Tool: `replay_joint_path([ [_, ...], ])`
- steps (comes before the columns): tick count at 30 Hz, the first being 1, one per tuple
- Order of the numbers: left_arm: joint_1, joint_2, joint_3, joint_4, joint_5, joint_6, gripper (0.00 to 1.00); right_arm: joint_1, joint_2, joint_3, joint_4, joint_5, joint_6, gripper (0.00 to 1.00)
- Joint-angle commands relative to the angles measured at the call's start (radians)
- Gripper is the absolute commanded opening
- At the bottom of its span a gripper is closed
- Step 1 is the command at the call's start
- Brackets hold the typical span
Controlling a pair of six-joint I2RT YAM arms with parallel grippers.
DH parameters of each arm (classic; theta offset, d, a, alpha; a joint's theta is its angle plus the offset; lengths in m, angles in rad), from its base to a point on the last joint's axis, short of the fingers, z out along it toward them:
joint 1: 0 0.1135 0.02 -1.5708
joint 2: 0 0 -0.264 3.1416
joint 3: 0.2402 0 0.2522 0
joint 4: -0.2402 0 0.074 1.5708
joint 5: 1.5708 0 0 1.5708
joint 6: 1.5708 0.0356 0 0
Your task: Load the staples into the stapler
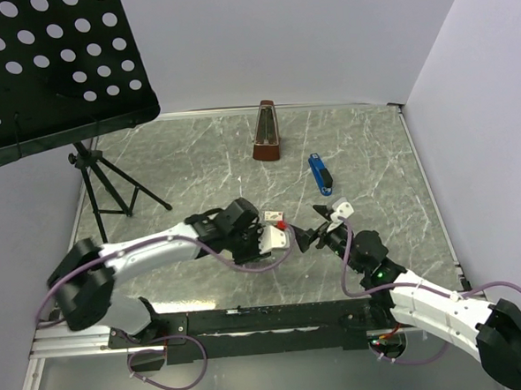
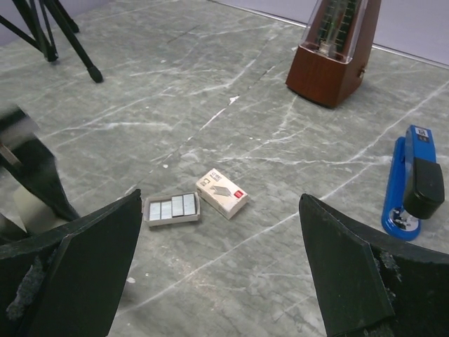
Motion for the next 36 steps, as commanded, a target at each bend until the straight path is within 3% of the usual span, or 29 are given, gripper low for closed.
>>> replay_joint_path([
  [1, -0.007, -0.178, -0.04, 0.176, -0.009, -0.113, 0.01, -0.002, -0.021, 0.076, -0.045, -0.036, 0.058, 1.0],
  [8, -0.007, -0.406, -0.224, 0.596, -0.066, -0.383, 0.01, -0.002, -0.03, 0.278, -0.336, -0.044, 0.184, 0.96],
  [15, -0.007, -0.44, -0.347, 0.942, -0.098, -0.558, 0.01, -0.002, -0.03, 0.395, -0.464, -0.064, 0.469, 0.93],
  [20, -0.008, -0.434, -0.401, 1.13, -0.118, -0.633, 0.01, 0.015, 0.042, 0.424, -0.458, -0.075, 0.565, 0.88],
  [32, -0.01, -0.44, -0.437, 1.237, -0.147, -0.664, 0.01, 0.076, 0.133, 0.417, -0.403, 0.0, 0.674, 0.74],
  [35, -0.01, -0.471, -0.456, 1.261, -0.164, -0.67, 0.01, 0.081, 0.15, 0.414, -0.427, 0.036, 0.704, 0.62],
  [36, -0.01, -0.48, -0.47, 1.269, -0.178, -0.67, 0.01, 0.081, 0.148, 0.411, -0.43, 0.043, 0.712, 0.51],
])
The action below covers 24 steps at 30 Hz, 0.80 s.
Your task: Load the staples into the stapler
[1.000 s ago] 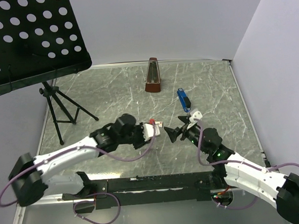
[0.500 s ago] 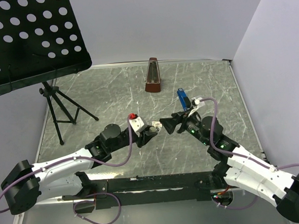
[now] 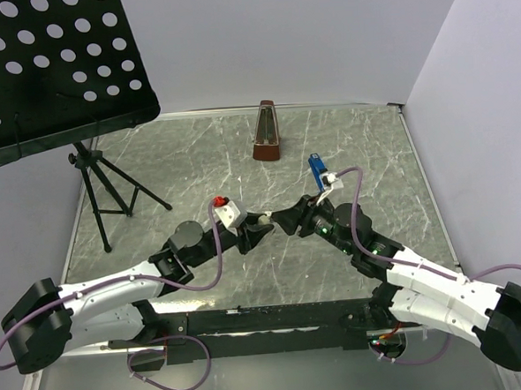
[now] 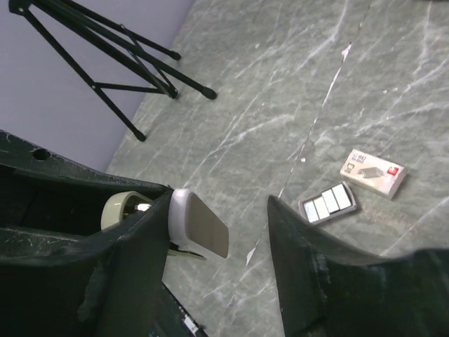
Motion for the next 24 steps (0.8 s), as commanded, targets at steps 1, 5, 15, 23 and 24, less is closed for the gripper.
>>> replay_joint_path([
  [1, -0.007, -0.075, -0.016, 0.181, -0.027, -0.033, 0.01, 0.008, 0.01, 0.022, 0.005, 0.056, 0.06, 0.45],
  [5, -0.006, -0.12, -0.056, 0.213, -0.053, -0.038, 0.01, 0.008, -0.013, 0.01, 0.017, 0.058, 0.089, 0.13],
  [15, -0.006, -0.353, -0.174, 0.191, -0.121, -0.078, 0.01, -0.153, -0.23, -0.08, 0.057, 0.0, 0.216, 0.0],
  [23, -0.006, -0.493, -0.309, 0.169, -0.243, -0.245, 0.09, -0.302, -0.421, -0.126, 0.132, -0.028, 0.354, 0.0],
  [24, -0.006, -0.509, -0.326, 0.195, -0.253, -0.268, 0.09, -0.306, -0.431, -0.133, 0.146, -0.022, 0.366, 0.0],
])
